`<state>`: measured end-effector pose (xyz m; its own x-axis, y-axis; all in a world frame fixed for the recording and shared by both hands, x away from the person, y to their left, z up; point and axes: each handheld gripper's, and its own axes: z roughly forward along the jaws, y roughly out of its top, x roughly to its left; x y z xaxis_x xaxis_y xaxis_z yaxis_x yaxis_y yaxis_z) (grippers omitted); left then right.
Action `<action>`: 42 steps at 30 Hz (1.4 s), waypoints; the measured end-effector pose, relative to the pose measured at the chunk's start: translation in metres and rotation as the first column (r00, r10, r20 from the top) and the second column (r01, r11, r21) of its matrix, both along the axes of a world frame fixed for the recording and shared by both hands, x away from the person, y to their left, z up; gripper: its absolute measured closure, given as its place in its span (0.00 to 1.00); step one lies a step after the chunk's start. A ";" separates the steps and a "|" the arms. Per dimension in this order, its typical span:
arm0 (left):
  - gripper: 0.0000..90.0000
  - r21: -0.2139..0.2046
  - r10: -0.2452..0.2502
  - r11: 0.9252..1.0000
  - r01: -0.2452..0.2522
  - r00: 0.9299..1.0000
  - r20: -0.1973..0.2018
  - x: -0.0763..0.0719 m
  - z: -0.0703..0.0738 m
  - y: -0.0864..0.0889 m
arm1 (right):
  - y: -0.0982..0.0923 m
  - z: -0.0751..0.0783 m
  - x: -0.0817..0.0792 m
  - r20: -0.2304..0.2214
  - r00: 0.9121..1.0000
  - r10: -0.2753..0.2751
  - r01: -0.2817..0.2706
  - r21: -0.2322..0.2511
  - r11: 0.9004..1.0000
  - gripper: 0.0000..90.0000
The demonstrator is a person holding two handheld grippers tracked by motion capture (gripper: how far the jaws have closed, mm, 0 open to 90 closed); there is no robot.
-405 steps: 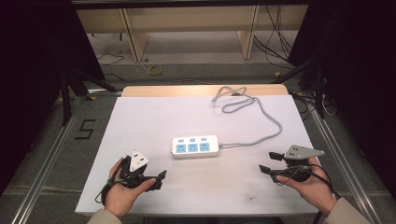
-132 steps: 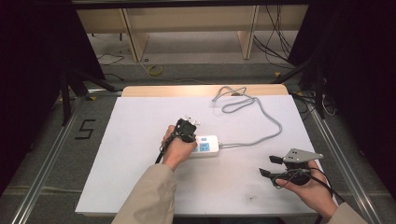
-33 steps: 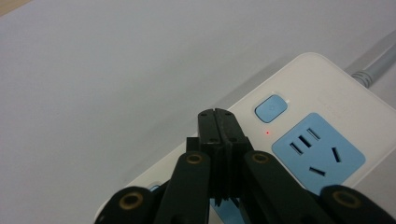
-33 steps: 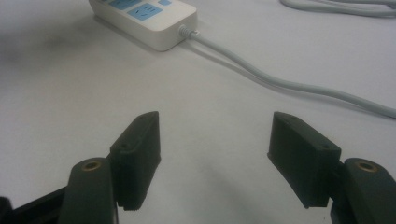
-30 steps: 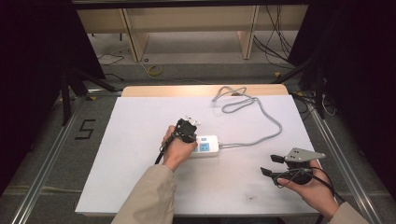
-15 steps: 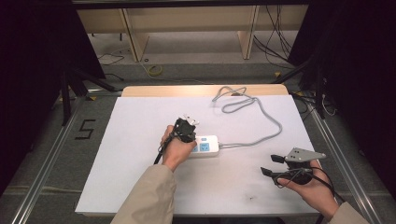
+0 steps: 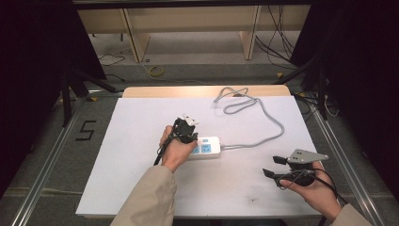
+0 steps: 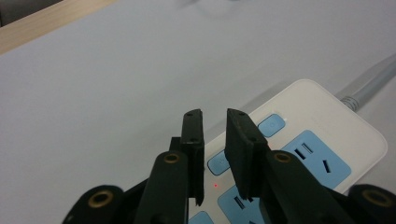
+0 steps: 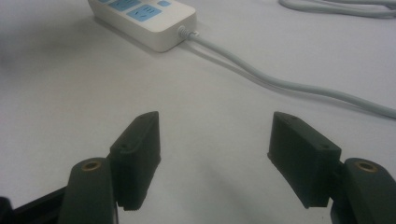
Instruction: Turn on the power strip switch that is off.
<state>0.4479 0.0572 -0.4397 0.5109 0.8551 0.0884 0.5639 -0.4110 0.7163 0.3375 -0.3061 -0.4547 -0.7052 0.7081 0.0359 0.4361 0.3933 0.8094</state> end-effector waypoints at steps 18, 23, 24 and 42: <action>0.49 -0.064 -0.020 0.998 0.022 0.999 0.030 -0.006 0.008 0.010 | -0.002 0.001 0.000 0.004 1.000 -0.005 0.005 0.005 1.000 0.38; 0.43 -0.061 -0.018 0.998 0.021 0.998 0.052 -0.012 0.014 0.013 | -0.002 0.001 0.000 0.004 1.000 -0.005 0.005 0.005 1.000 0.38; 0.42 -0.067 -0.017 0.998 0.020 0.998 0.054 -0.013 0.015 0.014 | -0.002 0.001 0.000 0.004 1.000 -0.005 0.005 0.005 1.000 0.38; 0.36 -0.045 -0.040 0.998 0.044 0.995 0.088 -0.027 0.019 0.021 | -0.002 0.001 0.000 0.007 1.000 -0.004 0.004 0.005 1.000 0.38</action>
<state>0.4208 0.0785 -0.4203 0.5384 0.8374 0.0945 0.4816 -0.3977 0.7810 0.3370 -0.3081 -0.4534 -0.7028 0.7105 0.0345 0.4322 0.3880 0.8141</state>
